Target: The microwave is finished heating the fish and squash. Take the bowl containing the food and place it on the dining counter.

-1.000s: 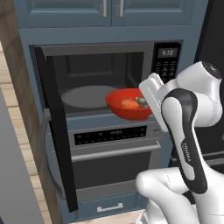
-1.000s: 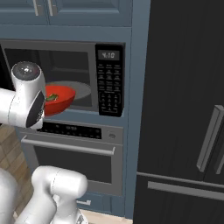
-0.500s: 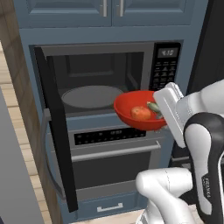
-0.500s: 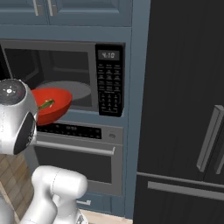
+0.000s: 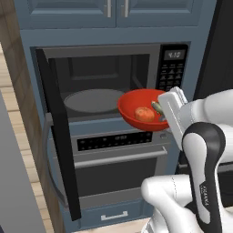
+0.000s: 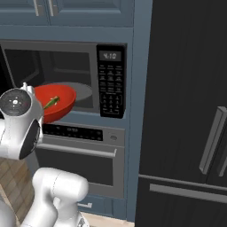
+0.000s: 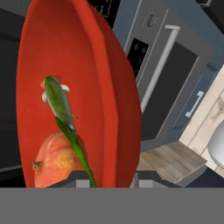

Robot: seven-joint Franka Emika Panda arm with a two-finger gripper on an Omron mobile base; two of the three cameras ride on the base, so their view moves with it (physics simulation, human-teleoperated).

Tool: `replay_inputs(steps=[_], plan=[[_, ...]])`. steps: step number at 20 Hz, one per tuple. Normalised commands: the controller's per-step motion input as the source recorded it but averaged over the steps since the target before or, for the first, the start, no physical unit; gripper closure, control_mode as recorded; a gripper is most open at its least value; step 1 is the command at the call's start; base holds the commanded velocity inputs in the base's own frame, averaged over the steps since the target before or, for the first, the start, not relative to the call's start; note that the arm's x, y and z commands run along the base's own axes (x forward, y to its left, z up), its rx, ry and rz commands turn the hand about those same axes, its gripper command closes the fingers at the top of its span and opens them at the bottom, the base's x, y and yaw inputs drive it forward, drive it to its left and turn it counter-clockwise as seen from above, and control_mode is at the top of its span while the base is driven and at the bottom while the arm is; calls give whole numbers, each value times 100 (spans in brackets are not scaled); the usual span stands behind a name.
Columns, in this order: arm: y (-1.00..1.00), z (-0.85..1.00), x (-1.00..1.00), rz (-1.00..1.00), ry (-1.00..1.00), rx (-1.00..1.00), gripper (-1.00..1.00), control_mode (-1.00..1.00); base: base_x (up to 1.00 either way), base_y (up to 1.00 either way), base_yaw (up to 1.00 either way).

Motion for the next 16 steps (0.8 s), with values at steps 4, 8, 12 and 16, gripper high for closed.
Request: replay_inputs(steps=[4, 8, 12, 16], plan=[[0, 0, 3, 0, -2, 0, 100, -100, 0, 0, 0], [0, 0, 0, 0, 0, 0, 100, -100, 0, 0, 0], [0, 0, 0, 0, 0, 0, 100, -100, 0, 0, 0], [0, 0, 0, 0, 0, 0, 100, 100, 0, -27, 4]])
